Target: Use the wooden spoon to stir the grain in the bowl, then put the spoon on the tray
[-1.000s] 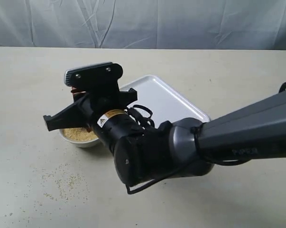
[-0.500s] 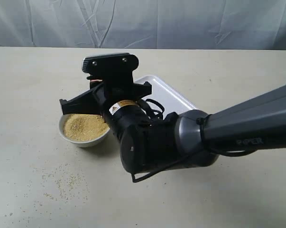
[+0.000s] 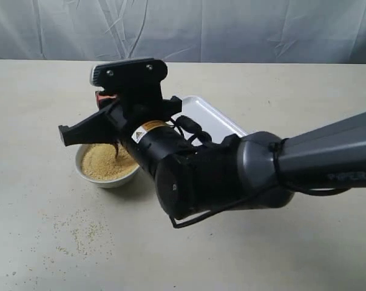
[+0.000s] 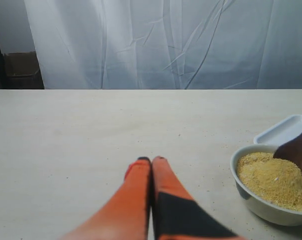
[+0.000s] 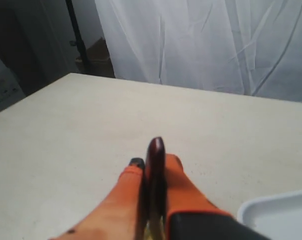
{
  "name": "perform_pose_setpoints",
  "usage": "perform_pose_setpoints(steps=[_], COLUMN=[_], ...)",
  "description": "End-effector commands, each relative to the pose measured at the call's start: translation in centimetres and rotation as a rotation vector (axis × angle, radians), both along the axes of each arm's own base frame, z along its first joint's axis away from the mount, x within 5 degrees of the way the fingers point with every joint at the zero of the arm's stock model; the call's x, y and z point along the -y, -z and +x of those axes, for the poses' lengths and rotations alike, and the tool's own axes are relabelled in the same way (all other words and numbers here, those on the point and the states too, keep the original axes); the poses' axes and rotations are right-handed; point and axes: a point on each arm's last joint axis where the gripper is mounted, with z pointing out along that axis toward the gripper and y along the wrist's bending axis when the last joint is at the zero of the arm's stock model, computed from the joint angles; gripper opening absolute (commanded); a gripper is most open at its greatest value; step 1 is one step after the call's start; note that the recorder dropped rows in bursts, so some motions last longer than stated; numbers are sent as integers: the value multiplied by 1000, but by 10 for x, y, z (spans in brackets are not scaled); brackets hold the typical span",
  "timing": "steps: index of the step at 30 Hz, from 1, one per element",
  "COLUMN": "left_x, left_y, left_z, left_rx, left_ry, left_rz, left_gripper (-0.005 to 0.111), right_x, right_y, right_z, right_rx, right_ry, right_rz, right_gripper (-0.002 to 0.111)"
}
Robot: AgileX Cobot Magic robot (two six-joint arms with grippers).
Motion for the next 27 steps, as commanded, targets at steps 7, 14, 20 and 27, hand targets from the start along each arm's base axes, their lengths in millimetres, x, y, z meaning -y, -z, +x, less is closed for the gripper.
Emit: perform_pose_setpoints(steps=[7,14,20,27], left_x=[0,0,0,0], left_y=[0,0,0,0], left_z=[0,0,0,0], left_rx=[15,15,15,15], left_ry=[-1,-1,-1,-1], left_rz=[1,1,1,1], left_gripper=[0,0,0,0], right_x=[-6,-5,6,12], right_y=[-1,26,-6,-4], right_z=[-5,1,6,10], right_rx=[-20,-47,13,7], right_ry=[-93,-37,45,124], right_rz=[-1,-62,6,26], right_gripper=[-1,-1,-1,-1])
